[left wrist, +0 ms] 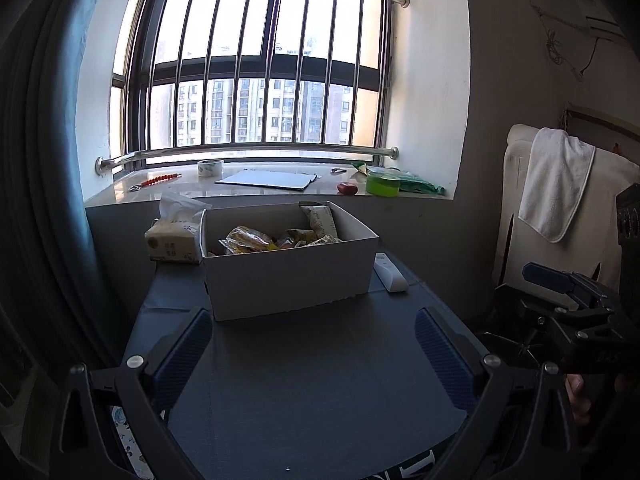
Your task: Organize snacks
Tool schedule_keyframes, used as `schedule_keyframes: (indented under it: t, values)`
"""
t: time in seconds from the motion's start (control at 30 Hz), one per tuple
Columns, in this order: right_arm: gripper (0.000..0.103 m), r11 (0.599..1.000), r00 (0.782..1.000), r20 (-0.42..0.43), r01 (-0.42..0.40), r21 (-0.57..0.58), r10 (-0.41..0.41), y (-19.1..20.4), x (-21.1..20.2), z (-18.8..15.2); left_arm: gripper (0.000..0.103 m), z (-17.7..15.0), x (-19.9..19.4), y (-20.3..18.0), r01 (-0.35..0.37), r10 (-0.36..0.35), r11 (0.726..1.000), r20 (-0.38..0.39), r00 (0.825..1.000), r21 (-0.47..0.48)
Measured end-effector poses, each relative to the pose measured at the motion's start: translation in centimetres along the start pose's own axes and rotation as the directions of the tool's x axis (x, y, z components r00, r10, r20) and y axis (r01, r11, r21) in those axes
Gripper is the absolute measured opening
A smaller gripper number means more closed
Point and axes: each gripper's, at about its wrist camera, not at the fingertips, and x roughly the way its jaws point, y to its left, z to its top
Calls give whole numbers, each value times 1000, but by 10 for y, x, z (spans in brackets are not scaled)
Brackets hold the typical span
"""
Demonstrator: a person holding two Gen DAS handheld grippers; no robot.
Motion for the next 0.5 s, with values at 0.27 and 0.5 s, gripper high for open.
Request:
schedule_keyframes:
  t: [0.27,0.5]
  values:
    - [103,1000,1000,1,-2,-5,3,2,-2,0,103,1,-1,-1,1,-1,1000,1,1000,3]
    - [103,1000,1000,1,-4,-7,4,3,-2,0,103,0,-1,-1,-4,4,1000,-3,1000,6]
